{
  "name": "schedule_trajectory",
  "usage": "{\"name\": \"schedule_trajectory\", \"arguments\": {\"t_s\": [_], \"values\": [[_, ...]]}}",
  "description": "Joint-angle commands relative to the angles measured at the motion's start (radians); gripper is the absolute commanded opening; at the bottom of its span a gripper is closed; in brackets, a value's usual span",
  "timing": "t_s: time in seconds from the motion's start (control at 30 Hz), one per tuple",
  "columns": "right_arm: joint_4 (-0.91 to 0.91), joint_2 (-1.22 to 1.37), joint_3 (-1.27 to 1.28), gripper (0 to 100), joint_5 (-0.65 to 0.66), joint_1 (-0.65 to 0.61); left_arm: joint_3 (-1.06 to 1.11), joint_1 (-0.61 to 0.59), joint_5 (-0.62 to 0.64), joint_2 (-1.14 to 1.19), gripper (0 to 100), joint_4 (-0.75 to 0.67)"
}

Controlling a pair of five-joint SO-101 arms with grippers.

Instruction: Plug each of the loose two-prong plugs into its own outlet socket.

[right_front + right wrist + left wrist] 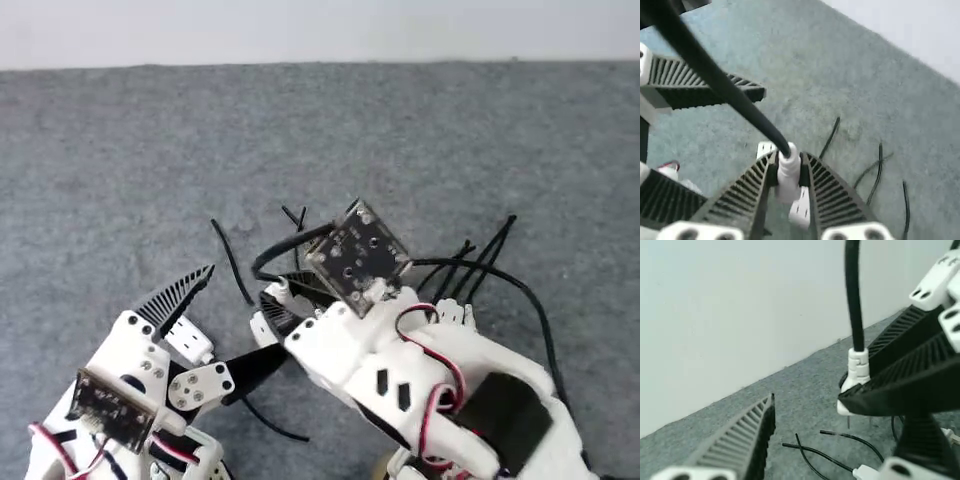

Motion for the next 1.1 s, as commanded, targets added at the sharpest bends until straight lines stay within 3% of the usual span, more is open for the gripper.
{"name": "schedule_trajectory", "arguments": {"t_s": [0.0, 0.4, 0.6, 1.07], "values": [[-0.025, -0.042, -0.006, 0.8, -0.015, -0.012, -0.022, 0.006, -0.015, -0.002, 38, -0.003], [-0.018, -0.162, 0.052, 0.8, -0.014, -0.074, 0.001, -0.002, -0.018, -0.002, 38, -0.017], [-0.015, -0.200, 0.052, 0.8, -0.014, -0.074, 0.036, -0.114, -0.018, -0.002, 38, -0.064], [0.033, -0.208, 0.052, 0.8, -0.014, -0.074, 0.067, -0.112, -0.031, -0.002, 38, -0.071]]}}
